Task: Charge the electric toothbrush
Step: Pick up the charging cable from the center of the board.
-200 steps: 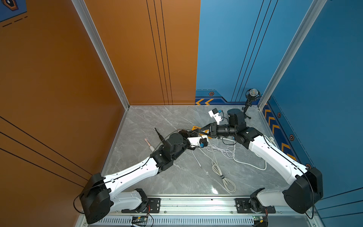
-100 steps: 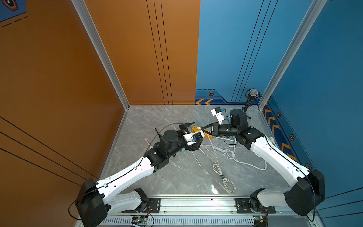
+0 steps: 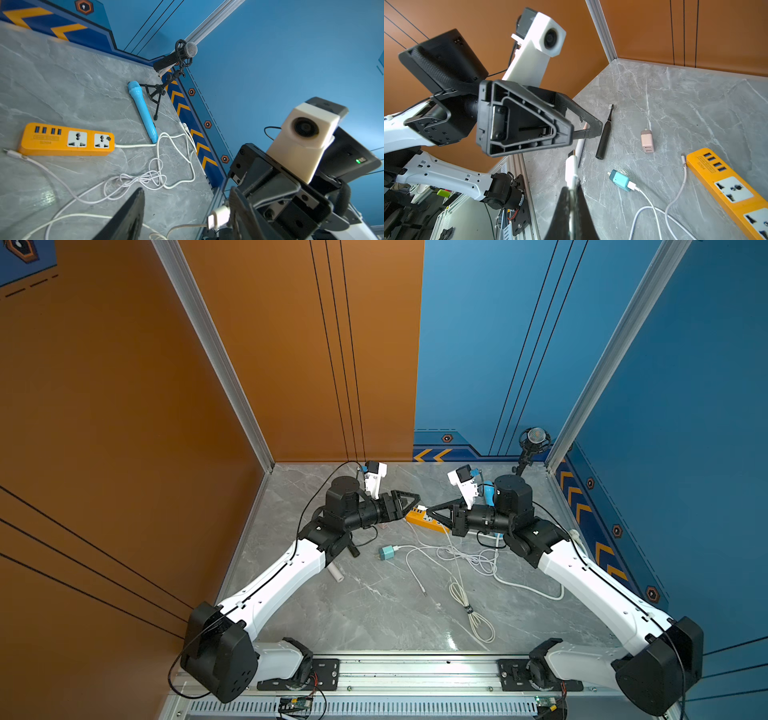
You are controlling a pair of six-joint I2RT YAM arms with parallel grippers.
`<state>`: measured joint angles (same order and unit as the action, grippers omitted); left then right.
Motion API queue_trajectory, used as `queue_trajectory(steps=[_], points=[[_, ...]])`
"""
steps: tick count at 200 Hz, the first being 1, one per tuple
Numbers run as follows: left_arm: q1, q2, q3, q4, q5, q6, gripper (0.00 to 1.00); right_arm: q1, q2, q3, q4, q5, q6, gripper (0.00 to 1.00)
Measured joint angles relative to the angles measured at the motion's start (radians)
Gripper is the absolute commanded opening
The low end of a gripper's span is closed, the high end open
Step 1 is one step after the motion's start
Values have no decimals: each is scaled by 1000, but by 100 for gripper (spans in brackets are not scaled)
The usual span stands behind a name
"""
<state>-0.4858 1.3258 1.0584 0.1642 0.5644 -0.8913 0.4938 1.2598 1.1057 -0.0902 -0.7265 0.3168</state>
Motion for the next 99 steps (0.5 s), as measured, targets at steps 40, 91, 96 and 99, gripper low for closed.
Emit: queue_trajectory(steps=[40, 91, 96, 99], points=[[8, 40, 1, 107, 93, -199, 45, 14, -2, -4, 19, 30, -4, 0], [0, 48, 1, 156, 148, -302, 27, 14, -2, -4, 57, 51, -2, 0], [0, 48, 1, 163, 148, -304, 25, 14, -2, -4, 57, 51, -2, 0], [0, 47, 1, 164, 148, -311, 24, 14, -2, -4, 57, 51, 0, 0]])
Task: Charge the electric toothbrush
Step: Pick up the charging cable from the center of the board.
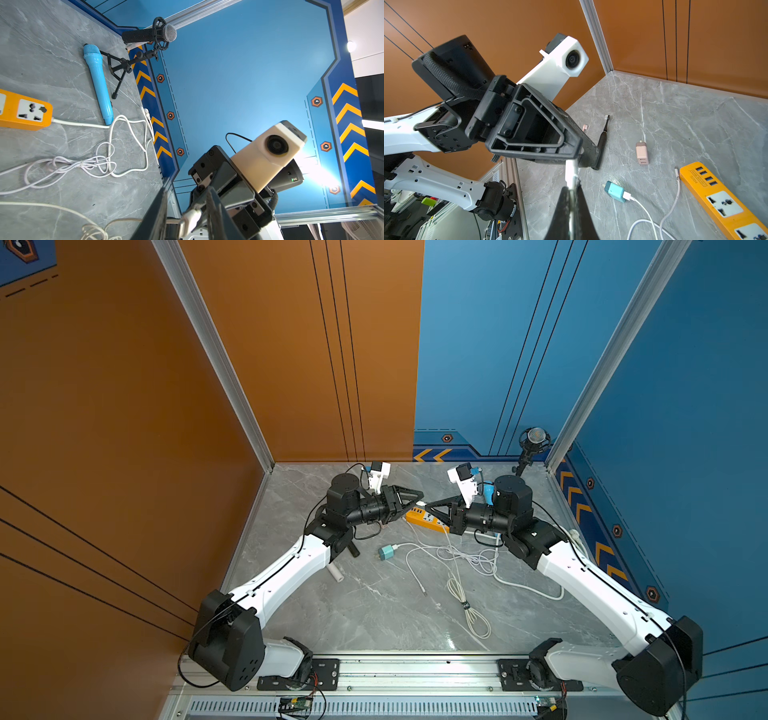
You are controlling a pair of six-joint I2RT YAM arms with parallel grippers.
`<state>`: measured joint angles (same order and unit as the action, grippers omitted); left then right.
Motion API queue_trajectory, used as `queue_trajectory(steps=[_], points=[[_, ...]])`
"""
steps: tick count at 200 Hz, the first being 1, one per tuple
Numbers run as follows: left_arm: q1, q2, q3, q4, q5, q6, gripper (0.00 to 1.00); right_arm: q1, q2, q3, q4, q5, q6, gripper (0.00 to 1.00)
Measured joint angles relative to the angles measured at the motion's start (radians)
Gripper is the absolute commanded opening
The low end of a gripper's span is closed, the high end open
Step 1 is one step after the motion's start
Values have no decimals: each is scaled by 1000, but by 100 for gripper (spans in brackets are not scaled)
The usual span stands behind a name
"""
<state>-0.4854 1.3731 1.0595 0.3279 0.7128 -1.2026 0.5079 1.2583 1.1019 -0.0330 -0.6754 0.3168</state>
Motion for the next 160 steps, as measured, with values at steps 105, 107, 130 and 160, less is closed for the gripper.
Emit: queue_trajectory(steps=[105, 107, 130, 160], points=[[2, 0, 3, 38, -8, 77, 0, 0, 5, 0, 43, -3, 245, 31], [2, 0, 3, 42, -8, 81, 0, -1, 5, 0, 50, -4, 263, 32], [2, 0, 9, 90, -8, 98, 0, -16, 6, 0, 134, -6, 392, 32], [2, 0, 20, 157, -8, 98, 0, -28, 29, -5, 274, -22, 562, 23]])
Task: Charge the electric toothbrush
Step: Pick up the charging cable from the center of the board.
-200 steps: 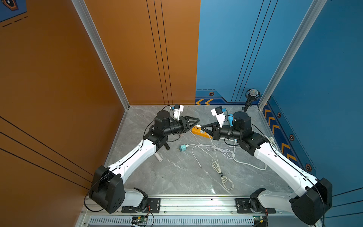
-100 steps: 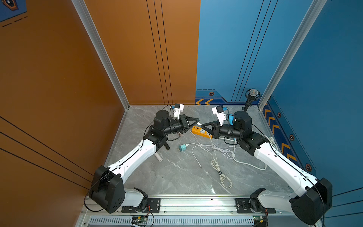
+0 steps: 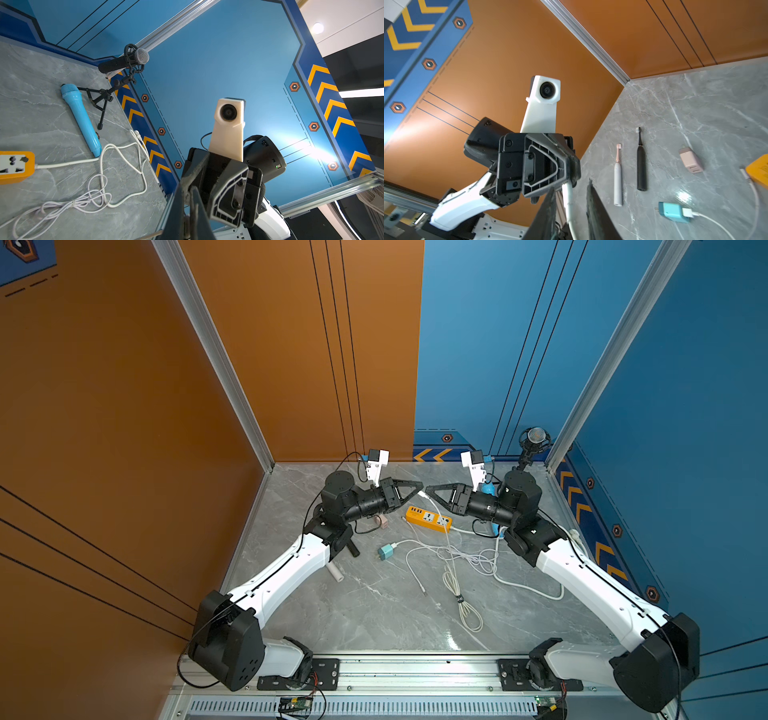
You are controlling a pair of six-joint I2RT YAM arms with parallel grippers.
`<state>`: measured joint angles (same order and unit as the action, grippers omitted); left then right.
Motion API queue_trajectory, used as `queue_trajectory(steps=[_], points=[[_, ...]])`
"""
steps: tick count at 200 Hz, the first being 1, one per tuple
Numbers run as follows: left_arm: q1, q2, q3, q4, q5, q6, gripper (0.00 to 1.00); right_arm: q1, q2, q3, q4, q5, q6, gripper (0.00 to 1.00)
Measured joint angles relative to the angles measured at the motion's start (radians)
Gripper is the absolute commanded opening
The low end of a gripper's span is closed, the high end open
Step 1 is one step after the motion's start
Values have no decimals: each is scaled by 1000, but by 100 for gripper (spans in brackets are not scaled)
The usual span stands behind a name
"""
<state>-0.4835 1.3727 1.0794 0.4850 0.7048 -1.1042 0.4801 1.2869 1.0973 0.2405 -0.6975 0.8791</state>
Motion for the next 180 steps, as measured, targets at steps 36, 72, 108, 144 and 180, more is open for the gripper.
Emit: queue_trajectory(steps=[36, 72, 108, 144, 180], points=[[1, 0, 8, 40, -2, -10, 0, 2, 32, -11, 94, -17, 115, 22], [6, 4, 8, 69, -5, -29, 0, 5, 32, -13, 112, -35, 142, 33], [18, 8, 8, 87, -20, -50, 0, 6, 32, -32, 120, -55, 142, 21], [19, 14, 8, 96, -28, -68, 0, 11, 32, -33, 143, -60, 143, 10], [19, 15, 7, 104, -35, -76, 0, 12, 32, -34, 159, -61, 143, 2]])
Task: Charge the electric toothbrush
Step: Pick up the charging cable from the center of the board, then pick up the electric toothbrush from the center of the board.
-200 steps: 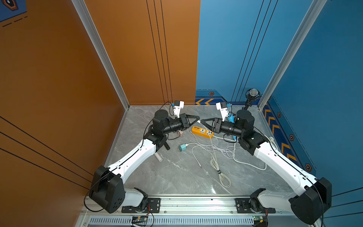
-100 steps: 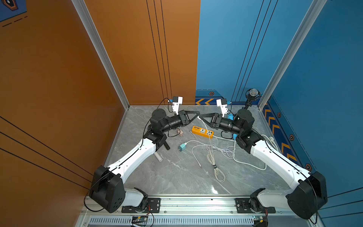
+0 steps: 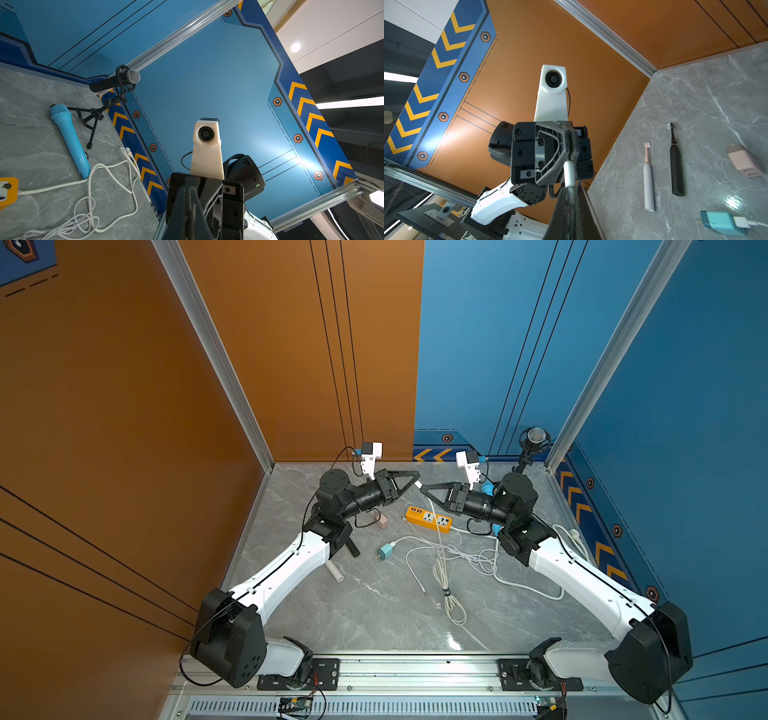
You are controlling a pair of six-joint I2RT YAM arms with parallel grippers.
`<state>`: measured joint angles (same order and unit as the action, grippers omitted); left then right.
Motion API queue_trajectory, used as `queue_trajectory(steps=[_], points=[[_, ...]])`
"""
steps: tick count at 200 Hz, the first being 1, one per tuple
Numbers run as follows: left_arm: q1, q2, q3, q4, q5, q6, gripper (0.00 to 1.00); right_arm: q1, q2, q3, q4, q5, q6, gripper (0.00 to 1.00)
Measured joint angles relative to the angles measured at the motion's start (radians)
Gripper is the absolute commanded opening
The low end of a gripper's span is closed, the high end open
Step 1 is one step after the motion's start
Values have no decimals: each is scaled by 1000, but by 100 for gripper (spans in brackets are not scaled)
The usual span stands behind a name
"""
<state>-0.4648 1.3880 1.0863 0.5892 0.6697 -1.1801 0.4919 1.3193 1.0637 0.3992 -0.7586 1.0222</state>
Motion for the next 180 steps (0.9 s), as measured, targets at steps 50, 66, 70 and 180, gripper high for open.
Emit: queue_trajectory(steps=[50, 66, 70, 180], points=[[32, -33, -65, -33, -37, 73, 51, -12, -11, 2, -104, 20, -110, 0], [74, -97, -79, -278, -157, 178, 49, -27, -21, 11, -234, 56, -217, 0], [81, -116, -72, -365, -221, 221, 48, -30, -21, 14, -267, 64, -247, 0], [282, 126, -69, -1157, -643, 405, 58, 18, 43, 72, -682, 179, -586, 0]])
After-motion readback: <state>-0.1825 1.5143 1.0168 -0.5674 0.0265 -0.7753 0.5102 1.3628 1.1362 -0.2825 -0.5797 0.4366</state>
